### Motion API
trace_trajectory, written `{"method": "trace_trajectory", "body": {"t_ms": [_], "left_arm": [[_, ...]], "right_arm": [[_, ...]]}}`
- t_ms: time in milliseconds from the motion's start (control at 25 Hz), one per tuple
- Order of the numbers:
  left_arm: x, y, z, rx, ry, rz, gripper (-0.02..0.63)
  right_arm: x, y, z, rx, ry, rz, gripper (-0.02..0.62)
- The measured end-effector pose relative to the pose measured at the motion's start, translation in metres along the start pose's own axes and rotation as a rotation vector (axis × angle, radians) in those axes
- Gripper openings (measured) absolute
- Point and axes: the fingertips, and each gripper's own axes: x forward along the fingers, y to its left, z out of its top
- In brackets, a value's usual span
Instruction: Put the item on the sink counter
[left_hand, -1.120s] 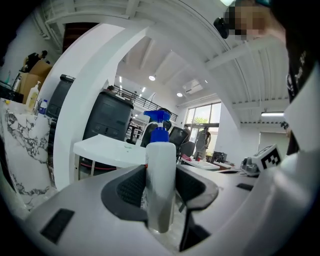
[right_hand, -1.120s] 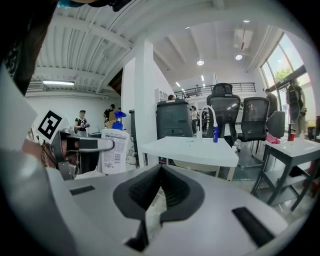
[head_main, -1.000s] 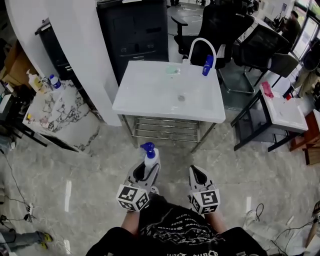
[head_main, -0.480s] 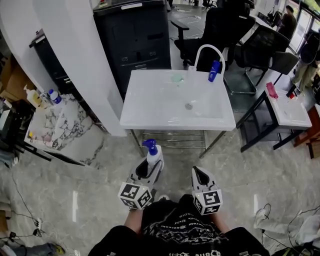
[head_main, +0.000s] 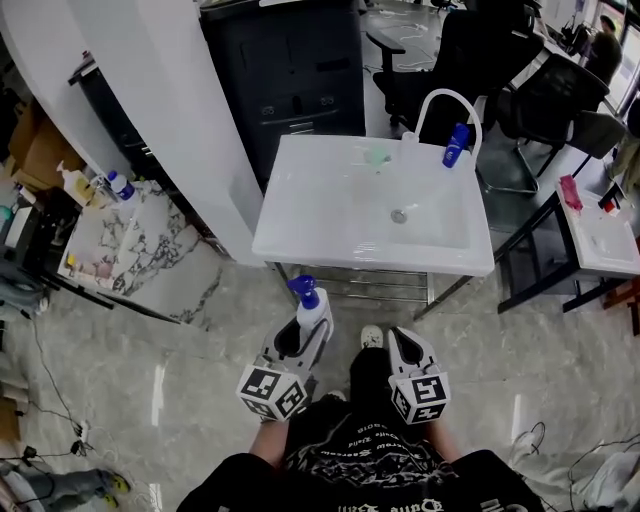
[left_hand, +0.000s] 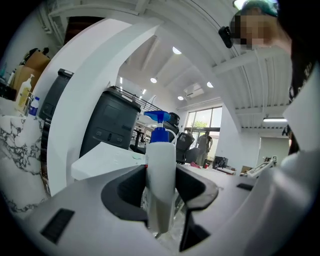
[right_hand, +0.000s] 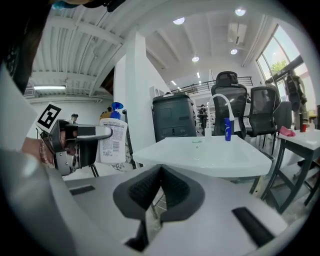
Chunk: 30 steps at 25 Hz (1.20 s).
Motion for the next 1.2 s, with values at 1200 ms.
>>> {"method": "trace_trajectory", "body": {"t_ms": [1200], "left_arm": [[0.245, 0.089, 0.077, 0.021, -0.089, 0.240, 0.179]], "right_arm": [[0.222, -0.180, 0.114, -0.109, -0.011, 0.228, -0.002]]}}
